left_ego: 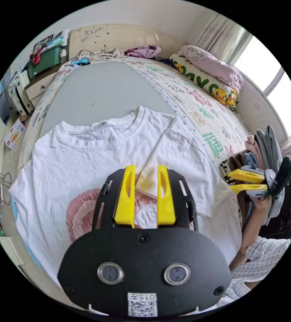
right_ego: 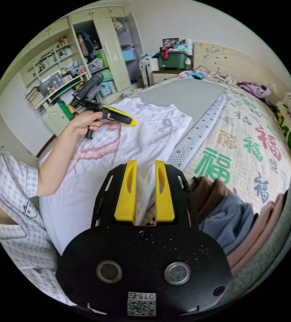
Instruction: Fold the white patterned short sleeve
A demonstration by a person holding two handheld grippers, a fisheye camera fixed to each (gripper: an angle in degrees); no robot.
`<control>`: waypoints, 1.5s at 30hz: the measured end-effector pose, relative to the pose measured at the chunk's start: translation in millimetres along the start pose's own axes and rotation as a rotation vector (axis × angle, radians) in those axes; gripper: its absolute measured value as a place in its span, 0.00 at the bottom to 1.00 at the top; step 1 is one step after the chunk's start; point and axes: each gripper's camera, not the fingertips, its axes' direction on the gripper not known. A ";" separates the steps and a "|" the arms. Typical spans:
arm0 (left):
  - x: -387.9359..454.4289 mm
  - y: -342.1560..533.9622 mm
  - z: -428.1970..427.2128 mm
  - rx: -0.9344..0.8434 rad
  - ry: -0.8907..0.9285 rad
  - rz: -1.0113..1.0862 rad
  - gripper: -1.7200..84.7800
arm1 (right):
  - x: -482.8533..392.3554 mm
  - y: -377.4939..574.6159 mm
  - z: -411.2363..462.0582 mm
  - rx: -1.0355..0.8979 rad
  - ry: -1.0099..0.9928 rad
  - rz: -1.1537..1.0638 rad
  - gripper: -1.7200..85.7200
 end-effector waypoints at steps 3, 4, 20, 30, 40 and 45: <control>14.1 -3.8 -3.1 -0.024 -0.078 0.025 0.03 | 6.3 -7.1 22.3 -0.046 -0.047 0.008 0.11; 19.4 -4.8 -6.0 -0.013 -0.123 0.025 0.03 | 8.0 -9.1 29.5 -0.069 -0.058 0.011 0.11; 29.5 -79.5 20.2 0.100 0.328 -0.056 0.14 | 37.7 -39.4 114.4 -0.185 -0.061 -0.002 0.10; 77.1 -130.7 57.6 -0.061 0.244 0.085 0.03 | 72.7 -46.4 148.1 -0.243 -0.054 -0.003 0.07; 110.1 -76.1 -9.9 0.084 0.230 0.187 0.05 | 124.8 -43.1 154.8 -0.194 -0.061 0.041 0.07; 159.8 46.4 -55.2 0.023 0.355 0.520 0.11 | 154.3 -35.6 156.4 -0.149 -0.072 0.053 0.08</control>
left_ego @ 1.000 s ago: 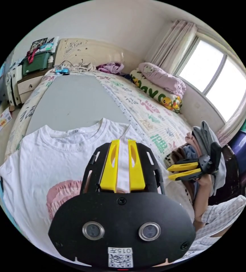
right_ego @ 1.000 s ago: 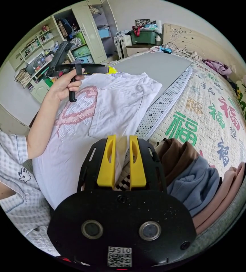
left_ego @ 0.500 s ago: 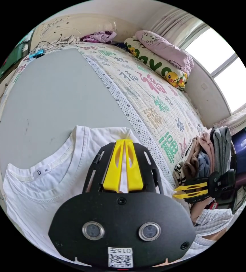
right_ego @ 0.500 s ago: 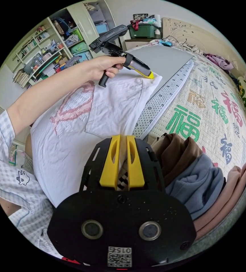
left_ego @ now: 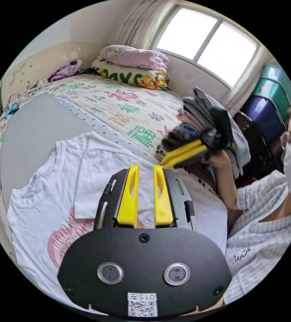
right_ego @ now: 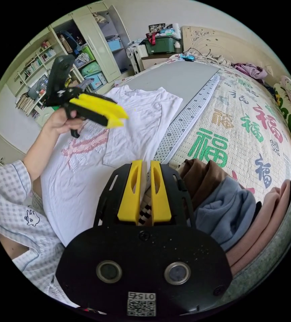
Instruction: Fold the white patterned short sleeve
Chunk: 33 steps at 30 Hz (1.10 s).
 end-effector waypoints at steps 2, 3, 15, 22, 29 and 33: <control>26.5 29.6 -2.3 -0.008 -0.034 0.054 0.12 | 8.4 1.3 6.9 -0.016 0.011 -0.002 0.08; 29.0 35.5 -3.4 0.002 -0.044 0.059 0.12 | 13.3 2.2 12.1 -0.030 0.023 -0.006 0.08; 62.9 72.8 -2.2 -0.067 -0.169 0.135 0.09 | 80.5 24.5 59.6 -0.110 0.073 -0.023 0.08; 62.5 93.4 -32.0 -0.026 -0.171 0.116 0.03 | 130.3 47.8 83.0 -0.118 0.094 -0.021 0.06; 70.5 113.5 -54.5 -0.066 -0.236 0.179 0.03 | 180.5 74.9 106.3 -0.126 0.100 -0.023 0.05; 59.1 125.5 -73.7 -0.066 -0.227 0.152 0.03 | 217.1 94.7 120.8 -0.126 0.087 -0.015 0.05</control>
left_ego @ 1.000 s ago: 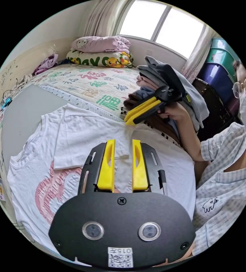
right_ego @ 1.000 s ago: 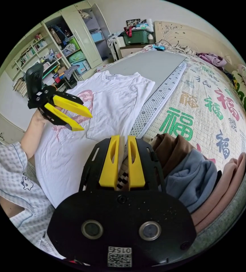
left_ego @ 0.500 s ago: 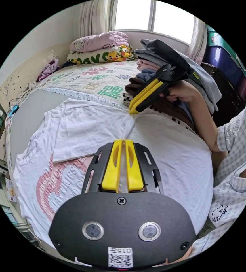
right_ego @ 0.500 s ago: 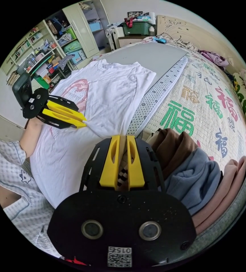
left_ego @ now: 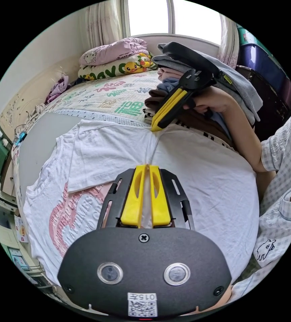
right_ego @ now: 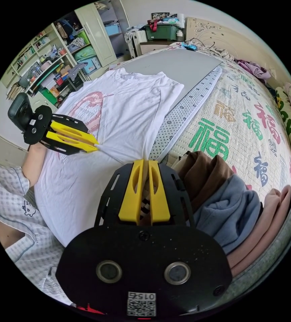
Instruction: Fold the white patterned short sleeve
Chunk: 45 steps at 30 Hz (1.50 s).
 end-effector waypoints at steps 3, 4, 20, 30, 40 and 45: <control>-27.5 17.2 -14.5 -0.005 0.081 -0.060 0.04 | 29.4 14.5 14.9 0.003 -0.028 0.013 0.05; -41.7 25.9 -20.8 -0.021 0.096 -0.100 0.04 | 36.1 17.8 18.2 0.004 -0.039 0.017 0.05; -205.0 490.8 -253.1 0.591 -0.007 -1.284 0.09 | 90.9 104.5 49.4 0.282 0.083 0.171 0.09; -245.2 569.5 -248.9 0.839 0.252 -1.447 0.12 | -209.1 -84.6 271.6 0.096 -0.234 -0.553 0.12; -260.6 581.8 -254.1 0.754 0.254 -1.501 0.12 | -273.1 -126.7 516.9 -0.208 0.168 -0.558 0.06; -258.9 569.4 -267.5 0.732 0.189 -1.441 0.12 | -178.2 -101.1 449.8 -0.014 -0.108 -0.358 0.02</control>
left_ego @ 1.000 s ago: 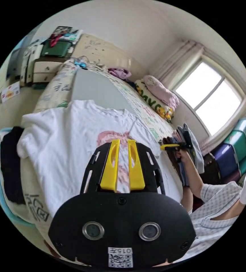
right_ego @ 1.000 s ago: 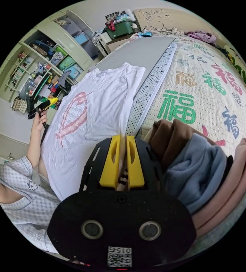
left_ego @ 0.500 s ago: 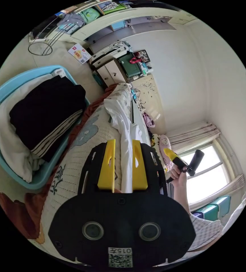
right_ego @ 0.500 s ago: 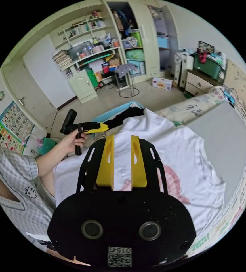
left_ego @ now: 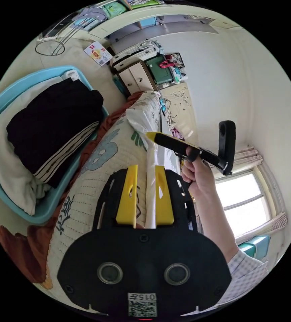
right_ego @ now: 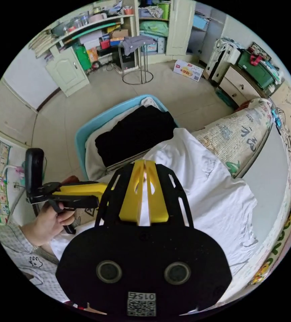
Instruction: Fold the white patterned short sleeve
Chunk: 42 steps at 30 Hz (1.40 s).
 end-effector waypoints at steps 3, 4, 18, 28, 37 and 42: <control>39.9 0.2 -1.4 0.004 -0.121 0.194 0.12 | 62.2 85.0 -59.5 0.213 -0.125 0.165 0.02; 53.2 1.0 1.8 -0.012 -0.164 0.256 0.12 | 87.1 123.7 -71.4 0.263 -0.147 0.240 0.02; 139.1 53.6 68.1 -0.218 -0.185 0.569 0.13 | 112.4 208.0 -54.2 0.169 0.140 0.008 0.11; 146.9 69.2 107.1 -0.333 -0.257 0.577 0.13 | 116.9 68.3 123.6 -0.223 0.130 -0.061 0.18; 149.5 72.4 115.7 -0.338 -0.230 0.544 0.12 | 208.8 112.7 4.3 0.047 0.076 0.127 0.03; 155.6 77.6 120.9 -0.339 -0.243 0.553 0.12 | 307.3 222.4 -93.0 0.250 0.032 0.432 0.03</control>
